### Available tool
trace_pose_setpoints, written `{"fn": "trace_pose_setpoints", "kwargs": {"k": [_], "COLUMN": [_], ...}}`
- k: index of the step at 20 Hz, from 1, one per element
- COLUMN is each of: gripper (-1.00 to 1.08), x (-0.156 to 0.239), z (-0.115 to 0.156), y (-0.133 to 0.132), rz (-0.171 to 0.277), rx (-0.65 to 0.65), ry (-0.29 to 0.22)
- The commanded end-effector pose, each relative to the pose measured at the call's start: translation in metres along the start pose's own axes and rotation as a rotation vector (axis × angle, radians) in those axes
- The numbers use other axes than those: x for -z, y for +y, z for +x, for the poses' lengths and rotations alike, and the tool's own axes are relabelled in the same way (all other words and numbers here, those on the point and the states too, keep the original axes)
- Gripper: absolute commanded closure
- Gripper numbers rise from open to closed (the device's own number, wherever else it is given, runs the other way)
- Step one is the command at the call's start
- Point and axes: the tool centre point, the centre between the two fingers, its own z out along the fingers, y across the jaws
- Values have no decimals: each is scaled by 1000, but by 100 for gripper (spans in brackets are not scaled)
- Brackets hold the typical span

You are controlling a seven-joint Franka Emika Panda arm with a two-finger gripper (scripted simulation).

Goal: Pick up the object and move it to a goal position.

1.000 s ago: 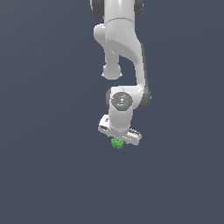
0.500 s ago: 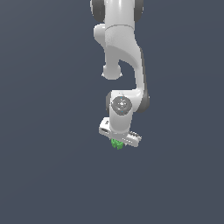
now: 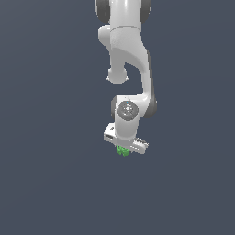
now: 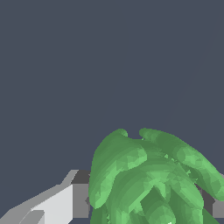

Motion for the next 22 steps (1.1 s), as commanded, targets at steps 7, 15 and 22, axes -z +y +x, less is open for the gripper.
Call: {"fn": "trace_pose_setpoints", "kwargs": {"k": [7,15,22], "gripper": [108,108,108], "x": [17,61,121], "z": [-8,-30,-59], "y": [1,3,7], "rz": [0,0,1], "rx": [0,0,-1], "ry": [0,0,0]}}
